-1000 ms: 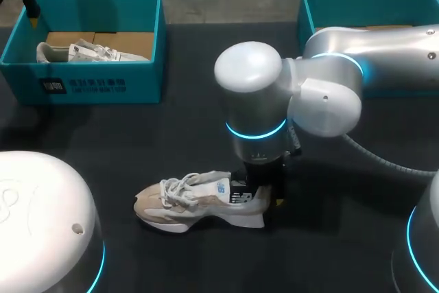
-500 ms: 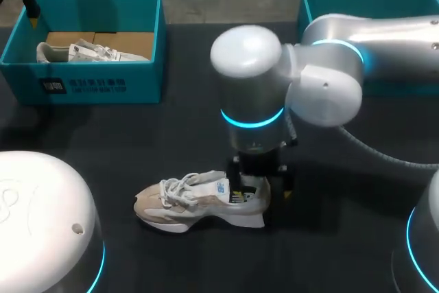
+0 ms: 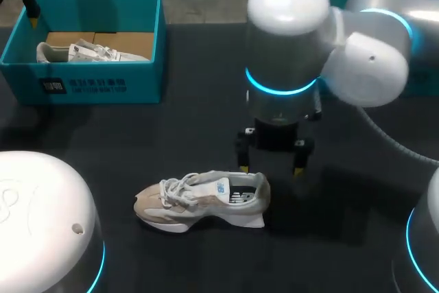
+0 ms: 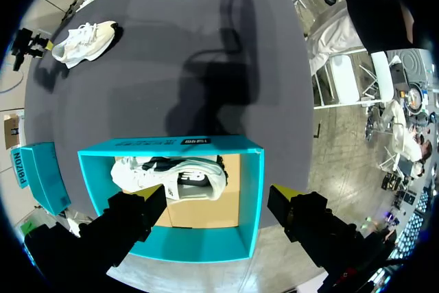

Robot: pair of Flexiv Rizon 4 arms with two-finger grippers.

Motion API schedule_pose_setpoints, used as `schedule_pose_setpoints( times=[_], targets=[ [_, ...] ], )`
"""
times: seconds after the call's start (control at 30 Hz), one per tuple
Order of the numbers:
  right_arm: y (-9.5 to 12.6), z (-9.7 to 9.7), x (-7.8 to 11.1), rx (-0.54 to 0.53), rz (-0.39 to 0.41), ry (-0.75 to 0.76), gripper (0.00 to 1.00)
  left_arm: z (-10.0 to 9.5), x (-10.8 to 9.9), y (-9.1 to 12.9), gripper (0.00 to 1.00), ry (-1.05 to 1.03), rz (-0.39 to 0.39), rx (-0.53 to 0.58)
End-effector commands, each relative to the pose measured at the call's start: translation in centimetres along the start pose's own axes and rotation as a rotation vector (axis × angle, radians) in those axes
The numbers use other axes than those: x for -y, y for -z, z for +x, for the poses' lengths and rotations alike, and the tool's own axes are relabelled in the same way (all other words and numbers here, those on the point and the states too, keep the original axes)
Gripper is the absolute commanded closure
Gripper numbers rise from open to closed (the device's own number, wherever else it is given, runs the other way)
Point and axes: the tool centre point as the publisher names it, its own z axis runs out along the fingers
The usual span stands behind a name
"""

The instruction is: Take the shoe out of the shoebox, open the shoe tongue, remove and reinsert the insole, then place the shoe into the shoebox

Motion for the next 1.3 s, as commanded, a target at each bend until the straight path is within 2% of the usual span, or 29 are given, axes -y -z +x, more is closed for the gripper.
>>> schedule_pose_setpoints(
  times=[0.03, 0.1, 0.2, 0.27, 0.3, 0.83, 0.87, 0.97, 1.1, 1.27, 1.3],
  targets=[
    [1.3, -2.3, 0.0, -0.101, -0.017, 0.134, 0.00, 0.0, 0.1, 0.0, 0.00, 0.000, -0.001, -0.003],
    [1.4, -2.3, -0.3, -0.069, -0.002, 0.164, 0.00, 0.0, 0.1, 0.0, 0.00, 0.000, -0.001, -0.003],
    [1.7, -2.5, -0.9, -0.129, -0.031, 0.256, 0.00, 0.0, 0.1, 0.0, 0.00, 0.000, -0.001, -0.003],
    [2.5, -2.9, -0.9, -0.274, -0.125, 0.384, 0.00, 0.0, 0.1, 0.0, 0.00, 0.000, -0.001, -0.003],
    [2.7, -3.3, -1.1, -0.354, -0.123, 0.408, 0.00, 0.0, 0.1, 0.0, 0.00, 0.000, -0.001, -0.003],
    [2.7, -3.3, -1.1, -0.354, -0.123, 0.408, 0.00, 0.0, 0.1, 0.0, 0.00, 0.000, -0.001, -0.003],
    [2.4, -3.9, -1.1, -0.458, -0.161, 0.466, 0.00, 0.0, 0.1, 0.0, 0.00, 0.000, -0.001, -0.003],
    [2.2, -5.3, -1.2, -0.581, -0.235, 0.604, 0.00, 0.0, 0.1, 0.0, 0.00, 0.000, -0.001, -0.003],
    [2.0, -6.8, -1.3, -0.630, -0.324, 0.751, 0.00, 0.0, 0.1, 0.0, 0.00, 0.000, -0.001, -0.003],
    [0.9, -7.7, -1.2, -0.707, -0.427, 0.930, 0.00, 0.0, 0.1, 0.0, 0.00, 0.000, -0.001, -0.003],
    [0.3, -7.7, -1.3, -0.738, -0.407, 0.944, 0.00, 0.0, 0.1, 0.0, 0.00, 0.000, -0.001, -0.003]
  ],
)
